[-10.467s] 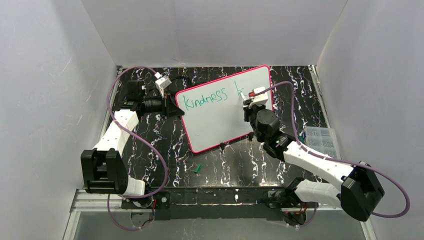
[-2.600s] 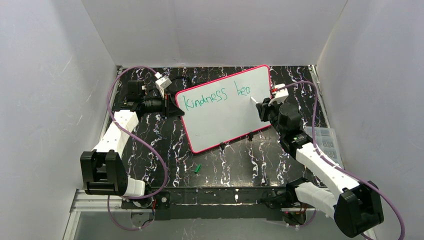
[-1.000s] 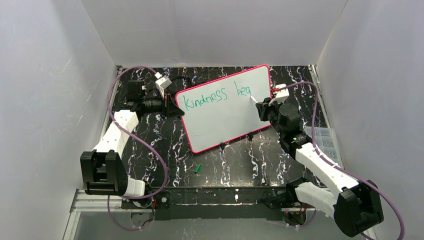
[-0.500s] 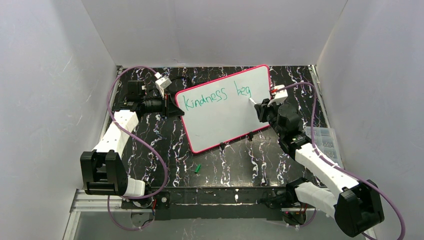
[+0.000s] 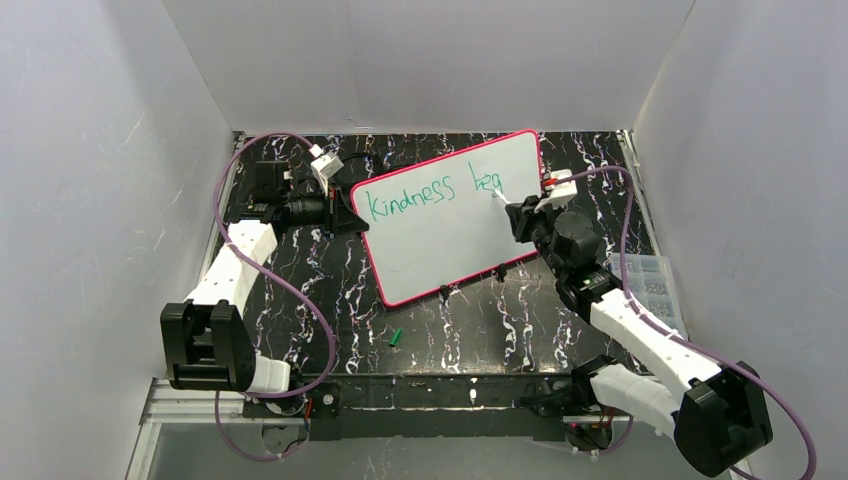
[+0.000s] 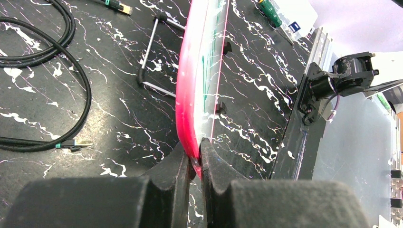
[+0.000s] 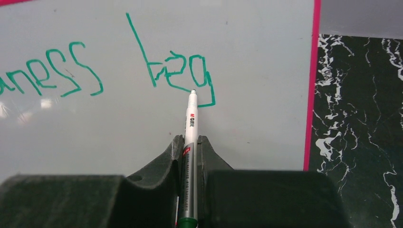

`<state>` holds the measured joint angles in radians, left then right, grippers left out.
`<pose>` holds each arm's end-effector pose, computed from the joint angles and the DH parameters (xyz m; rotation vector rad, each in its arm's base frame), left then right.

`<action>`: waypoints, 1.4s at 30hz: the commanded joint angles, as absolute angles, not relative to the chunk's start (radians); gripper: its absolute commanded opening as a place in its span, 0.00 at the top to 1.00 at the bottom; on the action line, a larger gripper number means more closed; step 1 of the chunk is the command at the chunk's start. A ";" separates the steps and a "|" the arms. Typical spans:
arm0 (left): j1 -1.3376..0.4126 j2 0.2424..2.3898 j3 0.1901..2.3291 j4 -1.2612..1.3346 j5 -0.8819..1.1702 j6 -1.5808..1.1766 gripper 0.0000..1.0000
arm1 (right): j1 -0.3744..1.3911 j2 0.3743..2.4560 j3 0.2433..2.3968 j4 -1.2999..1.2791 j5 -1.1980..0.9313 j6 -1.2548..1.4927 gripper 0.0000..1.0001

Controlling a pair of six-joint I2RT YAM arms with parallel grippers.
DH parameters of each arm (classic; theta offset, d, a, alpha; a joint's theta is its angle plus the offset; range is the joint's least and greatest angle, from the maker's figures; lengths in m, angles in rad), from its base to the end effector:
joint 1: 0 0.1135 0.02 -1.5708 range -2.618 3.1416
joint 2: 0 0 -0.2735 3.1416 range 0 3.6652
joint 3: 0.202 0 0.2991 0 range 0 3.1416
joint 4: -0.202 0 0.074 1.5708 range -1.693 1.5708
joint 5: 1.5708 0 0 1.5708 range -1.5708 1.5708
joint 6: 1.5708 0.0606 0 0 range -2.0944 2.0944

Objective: Write a sentence on the whiteboard

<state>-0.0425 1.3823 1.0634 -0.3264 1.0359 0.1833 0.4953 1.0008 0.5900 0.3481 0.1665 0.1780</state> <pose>0.3471 -0.0669 0.2842 0.7707 1.8755 -1.0403 0.2674 0.1330 0.2734 -0.1323 1.6408 0.3799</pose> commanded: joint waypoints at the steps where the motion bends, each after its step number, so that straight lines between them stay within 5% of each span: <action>1: -0.043 1.348 1.088 -0.324 0.994 0.247 1.00 | 0.500 0.953 0.615 0.434 0.262 0.185 0.99; 42: -0.043 1.358 1.090 -0.325 0.991 0.249 1.00 | 0.499 1.056 0.651 0.496 0.378 0.113 0.99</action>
